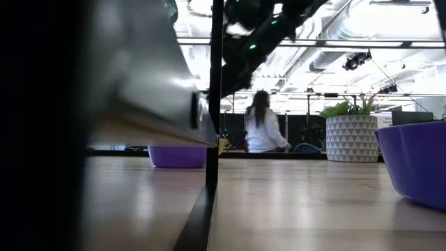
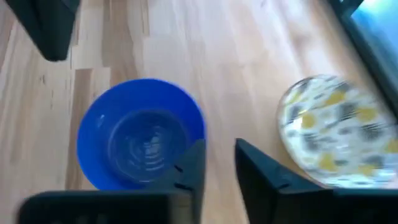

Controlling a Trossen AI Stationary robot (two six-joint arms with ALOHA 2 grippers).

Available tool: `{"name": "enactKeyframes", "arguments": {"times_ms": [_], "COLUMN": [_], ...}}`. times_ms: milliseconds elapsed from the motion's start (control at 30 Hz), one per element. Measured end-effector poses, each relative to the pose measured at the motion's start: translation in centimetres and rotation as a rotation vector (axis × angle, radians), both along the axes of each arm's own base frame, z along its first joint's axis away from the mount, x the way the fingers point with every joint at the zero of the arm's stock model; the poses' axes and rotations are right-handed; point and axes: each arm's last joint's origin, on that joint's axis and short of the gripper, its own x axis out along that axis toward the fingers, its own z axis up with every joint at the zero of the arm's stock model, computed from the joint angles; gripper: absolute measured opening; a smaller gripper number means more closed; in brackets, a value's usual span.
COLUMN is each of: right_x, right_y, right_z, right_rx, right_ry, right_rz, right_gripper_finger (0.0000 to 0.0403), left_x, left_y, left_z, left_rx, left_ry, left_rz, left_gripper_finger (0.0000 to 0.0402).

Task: Pick & Place Mini bowls
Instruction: Stack the top violet bowl on top of the other violet bowl on the shelf

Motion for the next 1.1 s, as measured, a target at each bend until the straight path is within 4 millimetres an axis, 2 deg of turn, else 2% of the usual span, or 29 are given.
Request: {"name": "enactKeyframes", "arguments": {"times_ms": [67,133,267,400,500,600,733,900,1000,1100], "right_x": [-1.5,-3.2,-7.1,-10.5,-12.7,-14.5,-16.1,-16.7,-16.7,-16.7], "right_y": [0.2,0.5,1.1,1.9,2.3,2.6,2.8,3.0,3.0,3.1], "right_z": [0.4,0.2,-1.4,-3.0,-3.8,-4.1,-4.3,-4.0,-4.2,-4.2], "right_rx": [-0.029,-0.042,-0.048,-0.059,-0.085,-0.083,-0.091,-0.095,-0.097,-0.103], "right_ry": [-0.052,-0.138,-0.314,-0.47,-0.564,-0.618,-0.637,-0.653,-0.636,-0.63], "right_rz": [0.007,0.007,-0.041,-0.097,-0.111,-0.111,-0.116,-0.108,-0.086,-0.064], "right_gripper_finger": [0.0025,0.0008,0.0028,0.0022,0.0006,0.0005,0.0007,0.0003,0.0003,0.0001], "left_x": [0.3,0.6,1.6,2.8,4.0,5.5,7.5,9.9,10.8,11.4], "left_y": [0.0,-0.1,-0.2,-0.2,-0.2,-0.4,-0.5,-0.6,-0.7,-0.7], "left_z": [0.5,1.2,2.3,4.0,4.1,3.9,2.4,1.0,-0.2,-1.2], "left_rx": [0.011,0.021,0.027,0.008,0.009,0.007,0.008,0.047,0.061,0.08], "left_ry": [0.034,0.073,0.182,0.238,0.337,0.408,0.536,0.625,0.687,0.741], "left_rz": [-0.006,-0.026,-0.04,-0.022,-0.013,-0.023,-0.029,-0.029,-0.031,-0.026], "left_gripper_finger": [0.0,0.0,0.0001,0.0001,0.0003,0.0025,0.008,0.0149,0.017,0.0172]}}
